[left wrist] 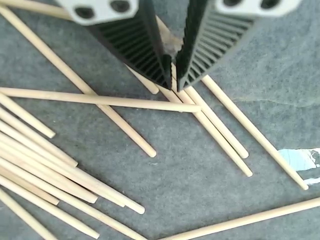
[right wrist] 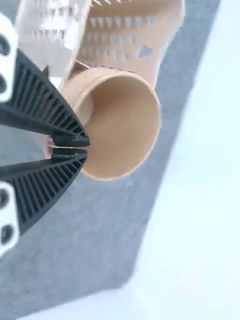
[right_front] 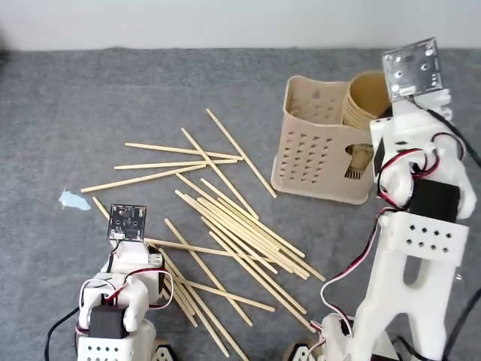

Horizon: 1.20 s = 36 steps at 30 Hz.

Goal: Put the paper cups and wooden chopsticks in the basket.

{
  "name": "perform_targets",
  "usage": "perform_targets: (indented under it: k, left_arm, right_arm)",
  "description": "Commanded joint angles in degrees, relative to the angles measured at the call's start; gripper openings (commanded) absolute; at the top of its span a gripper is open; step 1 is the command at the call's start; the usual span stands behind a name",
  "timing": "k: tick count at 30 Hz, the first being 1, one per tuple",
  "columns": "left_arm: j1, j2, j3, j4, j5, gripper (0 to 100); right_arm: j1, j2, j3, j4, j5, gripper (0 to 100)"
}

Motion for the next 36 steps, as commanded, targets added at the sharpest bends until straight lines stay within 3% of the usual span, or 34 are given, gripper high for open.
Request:
perform_targets:
  k: [1,5,11,16,19,28,36]
  left_arm:
    - [0.0,-1.0,-0.5,0.2,0.6,1]
    - [0.0,-1.0,-0.5,0.2,0.6,1]
    - [0.0,-1.0,-0.5,0.2,0.6,1]
    - [0.0,-1.0,-0.5,0.2,0.6,1]
    - [0.0,-1.0,-0.5,0.2,0.6,1]
    - [0.0,-1.0,-0.5,0.2,0.6,1]
    - [0.0,-1.0,-0.5,0.2,0.6,1]
  right_arm:
    - [0.4,-2.8,-0.5,-1.7,0.6,4.6]
    - [0.4,-2.8,-0.6,0.1,0.6,4.4]
    - [-3.9,-5.8,-0.6,11.4,0.6,4.6]
    - [-13.5,-8.3,-0.4,21.8,-0.1,4.7]
    - [-20.1,-6.2,-0.4,24.7,-4.7,4.7]
    - [-35.5,10.8,-0.7,23.5,-10.1,5.4]
    - [-40.7,28.1,-0.6,16.0,-12.5,17.9]
